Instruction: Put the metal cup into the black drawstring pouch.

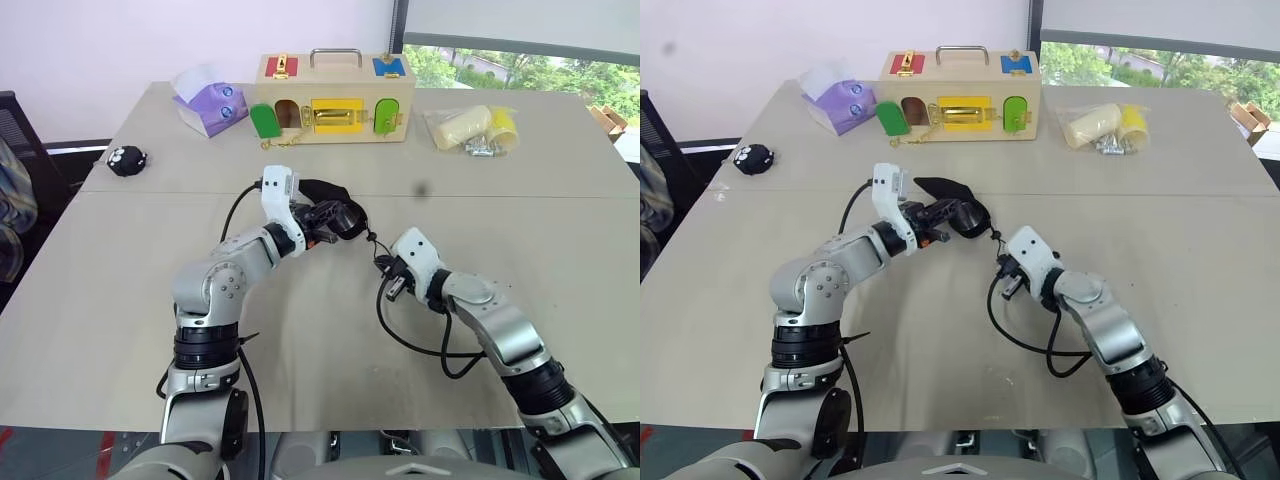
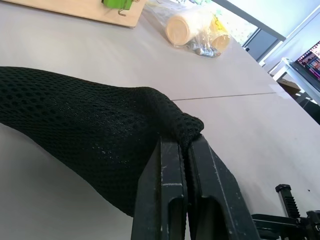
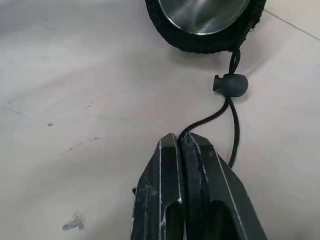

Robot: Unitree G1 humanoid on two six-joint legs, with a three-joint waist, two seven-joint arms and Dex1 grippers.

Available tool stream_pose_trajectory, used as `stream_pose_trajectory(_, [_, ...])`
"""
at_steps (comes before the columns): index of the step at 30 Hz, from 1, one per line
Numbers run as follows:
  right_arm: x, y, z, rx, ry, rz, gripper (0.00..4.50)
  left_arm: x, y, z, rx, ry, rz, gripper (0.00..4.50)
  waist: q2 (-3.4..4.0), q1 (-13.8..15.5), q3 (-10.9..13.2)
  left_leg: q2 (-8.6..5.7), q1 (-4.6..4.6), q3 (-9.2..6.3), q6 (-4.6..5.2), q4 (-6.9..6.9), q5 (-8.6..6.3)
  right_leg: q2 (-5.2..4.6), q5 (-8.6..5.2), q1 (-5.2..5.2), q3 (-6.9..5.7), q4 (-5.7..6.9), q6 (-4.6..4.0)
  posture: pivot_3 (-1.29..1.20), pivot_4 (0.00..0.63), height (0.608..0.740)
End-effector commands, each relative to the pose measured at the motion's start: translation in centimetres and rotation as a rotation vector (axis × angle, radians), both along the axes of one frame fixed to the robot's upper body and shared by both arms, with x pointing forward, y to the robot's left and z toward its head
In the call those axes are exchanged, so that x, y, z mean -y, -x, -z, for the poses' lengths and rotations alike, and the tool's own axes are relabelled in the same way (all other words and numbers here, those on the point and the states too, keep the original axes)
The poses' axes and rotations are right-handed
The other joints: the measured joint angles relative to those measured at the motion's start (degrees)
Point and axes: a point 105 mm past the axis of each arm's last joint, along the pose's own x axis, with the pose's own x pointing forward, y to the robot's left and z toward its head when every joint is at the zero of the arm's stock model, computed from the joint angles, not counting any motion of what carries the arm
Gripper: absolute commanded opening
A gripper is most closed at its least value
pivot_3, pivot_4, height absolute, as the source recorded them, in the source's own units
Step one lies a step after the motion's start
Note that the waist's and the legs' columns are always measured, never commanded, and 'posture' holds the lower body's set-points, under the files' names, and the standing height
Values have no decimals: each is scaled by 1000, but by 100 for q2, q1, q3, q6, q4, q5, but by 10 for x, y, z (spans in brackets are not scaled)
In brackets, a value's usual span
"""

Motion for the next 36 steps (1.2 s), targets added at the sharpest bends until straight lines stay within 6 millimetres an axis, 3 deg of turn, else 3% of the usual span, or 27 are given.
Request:
stream_pose_trajectory(1, [12,-2,-22,78,-88,53,931,3,3,-12,56,12,7,0,0,-5,0,0,-2,0,0,0,0,0,0,-1,0,-1,0,0,150,740])
stream_pose_trajectory(6, [24,0,-23,89,-91,126,3207,4,5,-11,53,15,11,0,1,-16,2,1,-4,0,0,-4,0,3,-1,-4,-1,-7,0,0,150,740])
stream_pose_trajectory(14, [15,14,-2,-136,-179,170,3207,8,6,-9,48,19,23,0,0,-18,1,2,-3,0,0,-5,0,3,-1,-4,0,-5,0,0,150,740])
stream_pose_trajectory(20, [15,21,18,-191,-48,123,3207,8,4,-7,47,16,25,0,0,-20,1,2,-2,0,0,-5,0,4,-1,-4,0,-6,-1,0,150,740])
stream_pose_trajectory(27, [24,22,32,-189,51,112,221,10,4,-8,50,20,27,0,-2,-19,-1,2,0,0,0,-5,0,4,-1,-1,0,-6,0,0,150,740])
stream_pose_trajectory(28, [26,22,33,-178,70,105,35,10,4,-7,50,19,27,0,-3,-18,-3,2,1,0,0,-4,0,4,-1,-1,0,-5,0,0,150,740])
stream_pose_trajectory(32, [28,17,29,-109,102,93,35,10,5,-8,50,20,28,0,-8,-10,-5,2,2,0,0,-3,0,3,-1,0,0,-1,0,0,150,740])
stream_pose_trajectory(34, [30,11,16,-49,68,102,35,9,4,-8,49,21,25,0,-8,-13,-5,2,2,-1,0,-3,0,3,-1,0,0,0,0,0,150,740])
stream_pose_trajectory(36, [36,-3,-11,60,0,165,35,8,4,-8,46,28,20,0,-8,-13,-5,2,2,0,0,-3,0,3,-1,0,0,0,0,0,150,740])
